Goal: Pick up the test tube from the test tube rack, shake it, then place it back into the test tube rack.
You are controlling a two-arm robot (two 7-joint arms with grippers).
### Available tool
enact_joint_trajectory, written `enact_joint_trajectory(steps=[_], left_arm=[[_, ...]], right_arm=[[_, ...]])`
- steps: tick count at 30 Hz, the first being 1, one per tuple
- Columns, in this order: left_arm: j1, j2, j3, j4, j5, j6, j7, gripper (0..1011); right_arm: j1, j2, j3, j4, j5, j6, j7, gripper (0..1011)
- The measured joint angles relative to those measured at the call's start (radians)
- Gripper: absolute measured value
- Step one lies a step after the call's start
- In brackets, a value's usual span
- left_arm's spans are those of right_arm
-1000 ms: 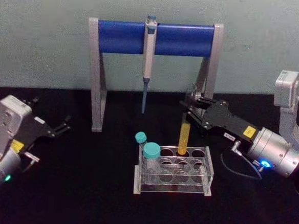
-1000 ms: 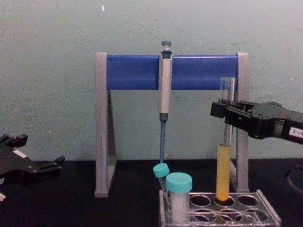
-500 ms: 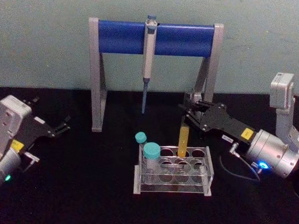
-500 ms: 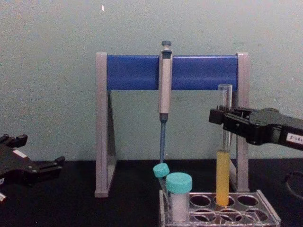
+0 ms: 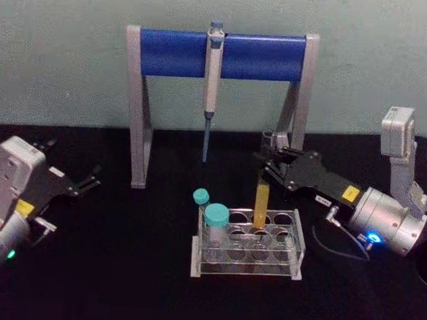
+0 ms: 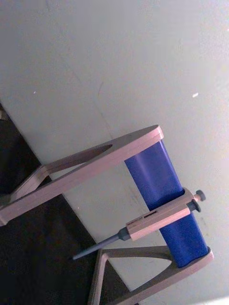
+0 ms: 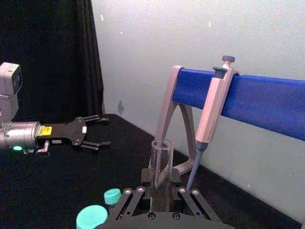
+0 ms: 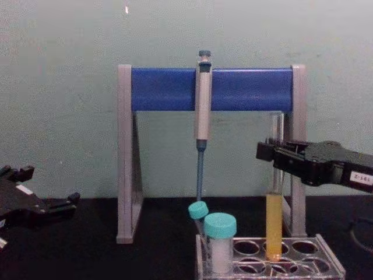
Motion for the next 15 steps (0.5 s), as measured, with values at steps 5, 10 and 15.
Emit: enact_joint_trajectory(steps=[5,10,15], left_arm=[[0.0,0.0,0.0,0.0,0.0,0.0,0.0,1001],[0.0,0.0,0.0,0.0,0.0,0.0,0.0,1001],[0.0,0.0,0.0,0.0,0.0,0.0,0.0,1001]], right_arm=[[0.005,-0.003,-0.005,0.011,-0.002,0.003,0.004,235],[0.01,-0.006,-0.011,0.023,-0.005,0.008,0.009,235],[0.013,-0.008,-0.015,0.031,-0.006,0.014,0.011,235]])
